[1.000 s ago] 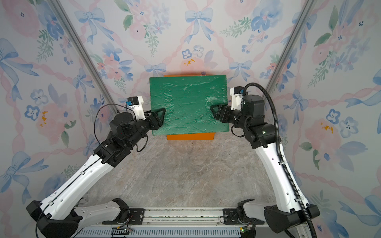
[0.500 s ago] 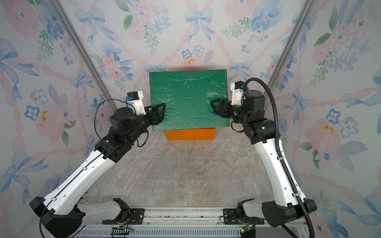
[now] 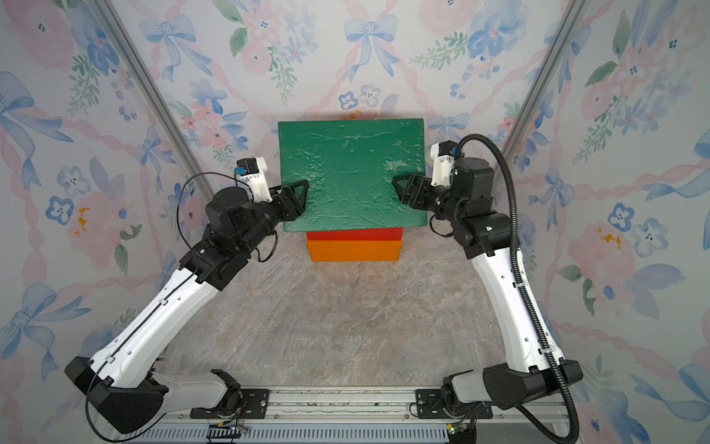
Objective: Stack the shoeboxes
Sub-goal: Place the shoebox at the shoebox.
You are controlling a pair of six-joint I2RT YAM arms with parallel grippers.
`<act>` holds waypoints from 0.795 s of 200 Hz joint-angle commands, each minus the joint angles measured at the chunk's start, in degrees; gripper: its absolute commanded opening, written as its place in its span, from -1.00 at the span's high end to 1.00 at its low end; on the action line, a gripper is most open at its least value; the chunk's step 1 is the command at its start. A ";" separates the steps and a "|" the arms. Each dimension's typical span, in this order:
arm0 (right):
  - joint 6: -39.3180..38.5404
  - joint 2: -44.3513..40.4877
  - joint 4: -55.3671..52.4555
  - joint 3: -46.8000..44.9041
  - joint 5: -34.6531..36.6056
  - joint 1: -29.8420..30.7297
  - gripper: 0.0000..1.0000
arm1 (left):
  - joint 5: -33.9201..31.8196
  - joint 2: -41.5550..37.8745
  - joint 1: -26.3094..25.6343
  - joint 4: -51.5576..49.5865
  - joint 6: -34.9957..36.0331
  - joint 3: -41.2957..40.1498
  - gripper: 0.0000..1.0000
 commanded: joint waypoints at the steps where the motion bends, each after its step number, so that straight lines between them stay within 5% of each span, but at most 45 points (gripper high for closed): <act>1: 2.61 2.06 0.86 2.18 -20.55 4.23 -0.55 | 19.30 3.34 -3.23 7.82 -0.02 1.92 -0.33; 159: 4.42 8.90 1.15 11.60 -20.83 2.95 -0.55 | 22.08 9.02 0.19 7.82 0.10 8.89 -0.32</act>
